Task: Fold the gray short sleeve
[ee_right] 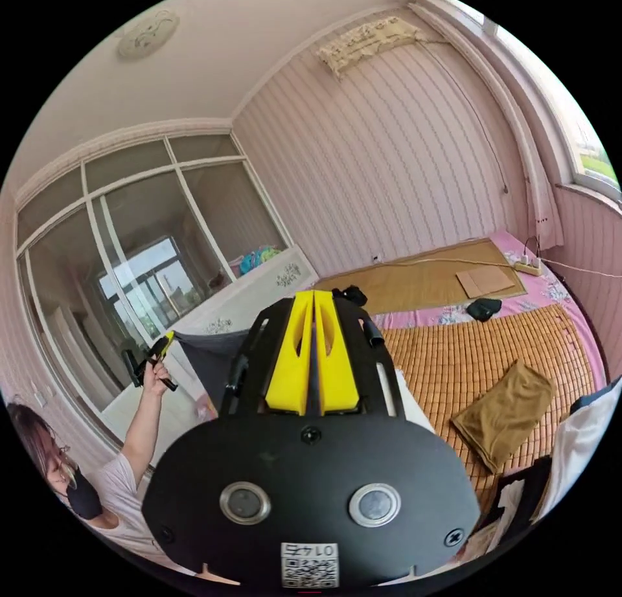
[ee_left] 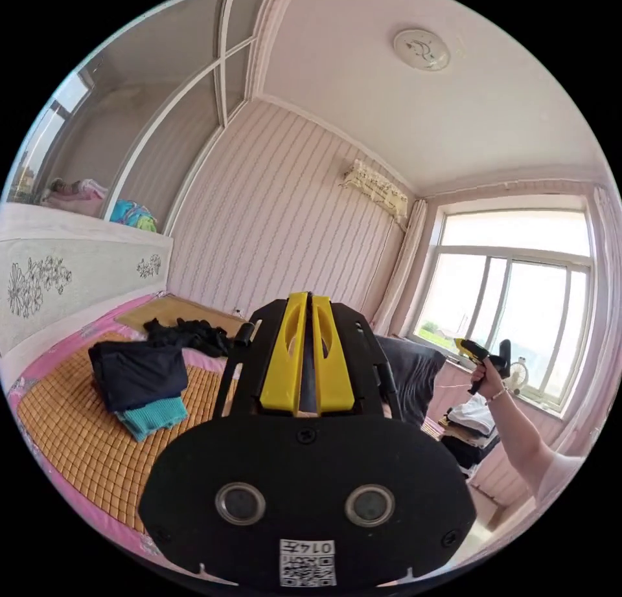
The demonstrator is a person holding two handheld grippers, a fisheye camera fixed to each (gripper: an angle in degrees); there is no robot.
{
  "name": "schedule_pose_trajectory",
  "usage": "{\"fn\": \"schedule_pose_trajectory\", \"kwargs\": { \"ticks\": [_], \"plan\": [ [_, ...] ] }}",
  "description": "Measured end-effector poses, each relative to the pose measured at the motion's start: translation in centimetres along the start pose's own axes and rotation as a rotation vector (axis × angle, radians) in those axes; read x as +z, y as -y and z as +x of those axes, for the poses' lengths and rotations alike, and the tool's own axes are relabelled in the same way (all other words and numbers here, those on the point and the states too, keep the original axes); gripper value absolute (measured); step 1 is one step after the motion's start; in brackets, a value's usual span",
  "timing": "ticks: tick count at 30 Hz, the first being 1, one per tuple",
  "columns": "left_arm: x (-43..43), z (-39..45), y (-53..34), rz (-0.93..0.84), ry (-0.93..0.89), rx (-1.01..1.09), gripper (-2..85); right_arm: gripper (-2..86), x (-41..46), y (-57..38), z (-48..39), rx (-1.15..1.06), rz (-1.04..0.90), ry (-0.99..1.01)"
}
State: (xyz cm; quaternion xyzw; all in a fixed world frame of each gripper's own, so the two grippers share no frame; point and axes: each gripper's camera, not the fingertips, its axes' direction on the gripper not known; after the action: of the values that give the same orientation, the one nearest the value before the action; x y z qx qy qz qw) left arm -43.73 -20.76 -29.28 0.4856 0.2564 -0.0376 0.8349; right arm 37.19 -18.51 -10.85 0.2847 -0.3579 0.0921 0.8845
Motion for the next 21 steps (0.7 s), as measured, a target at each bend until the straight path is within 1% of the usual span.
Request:
{"fn": "schedule_pose_trajectory", "kwargs": {
  "ticks": [1, 2, 3, 5, 6, 7, 8, 9, 10, 11, 12, 13, 14, 16, 17, 19, 20, 21],
  "plan": [
    [0.6, 0.7, 1.1, 0.024, 0.009, 0.037, -1.0, -0.3, -1.4, 1.8, -1.1, -0.031, 0.096, -0.013],
    [1.8, 0.7, 1.4, 0.003, -0.036, 0.039, -1.0, -0.4, -1.7, 2.6, -1.6, -0.045, 0.105, -0.018],
    [2.5, 0.6, 1.2, -0.016, -0.059, 0.041, -1.0, -0.4, -1.4, 3.7, -2.0, -0.068, 0.059, -0.022],
    [5.2, 0.0, -1.6, -0.127, -0.061, 0.073, -1.0, -0.4, 0.7, 3.4, -2.2, -0.123, -0.064, -0.023],
    [5.6, -0.3, -2.7, -0.148, -0.074, 0.071, -1.0, -0.5, 2.9, 1.9, -2.0, -0.166, -0.167, -0.050],
    [6.4, -0.8, -5.3, -0.215, -0.119, 0.062, -1.0, -0.5, 5.4, -0.5, -1.5, -0.199, -0.264, -0.065],
    [6.6, -1.0, -8.1, -0.279, -0.129, 0.080, -1.0, -0.5, 6.7, -1.9, -1.1, -0.208, -0.316, -0.059],
    [6.5, -0.9, -9.7, -0.310, -0.114, 0.101, -1.0, -0.4, 9.5, -5.3, -0.1, -0.203, -0.436, -0.028],
    [5.8, -0.8, -12.9, -0.363, -0.073, 0.147, -1.0, -0.4, 12.1, -9.3, 0.7, -0.194, -0.536, 0.029],
    [4.7, -1.0, -16.1, -0.394, -0.040, 0.179, -1.0, -0.4, 13.3, -11.4, 1.0, -0.193, -0.587, 0.060],
    [4.1, -1.2, -17.7, -0.406, -0.018, 0.190, -1.0, -0.4, 15.5, -15.7, 1.4, -0.181, -0.685, 0.102],
    [3.0, -2.0, -20.6, -0.435, 0.041, 0.195, -1.0, -0.4, 17.2, -20.1, 1.6, -0.176, -0.748, 0.133],
    [1.6, -3.2, -23.2, -0.450, 0.098, 0.183, -1.0, -0.4, 17.9, -22.3, 1.6, -0.171, -0.776, 0.145],
    [-0.3, -5.4, -26.3, -0.473, 0.161, 0.132, -1.0, -0.4, 20.8, -30.1, 1.3, -0.140, -0.883, 0.179],
    [-1.5, -7.1, -27.9, -0.479, 0.219, 0.088, -1.0, -0.4, 21.5, -31.7, 1.2, -0.129, -0.905, 0.185],
    [-3.0, -9.7, -29.5, -0.490, 0.257, 0.003, -1.0, -0.1, 24.2, -36.6, 0.6, -0.035, -0.954, 0.222],
    [-4.0, -11.1, -30.2, -0.470, 0.261, -0.059, -1.0, 0.1, 24.9, -37.4, 0.3, -0.007, -0.955, 0.244],
    [-4.4, -11.7, -30.5, -0.462, 0.261, -0.079, -1.0, 0.8, 26.2, -38.7, -0.4, 0.044, -0.946, 0.294]
  ]
}}
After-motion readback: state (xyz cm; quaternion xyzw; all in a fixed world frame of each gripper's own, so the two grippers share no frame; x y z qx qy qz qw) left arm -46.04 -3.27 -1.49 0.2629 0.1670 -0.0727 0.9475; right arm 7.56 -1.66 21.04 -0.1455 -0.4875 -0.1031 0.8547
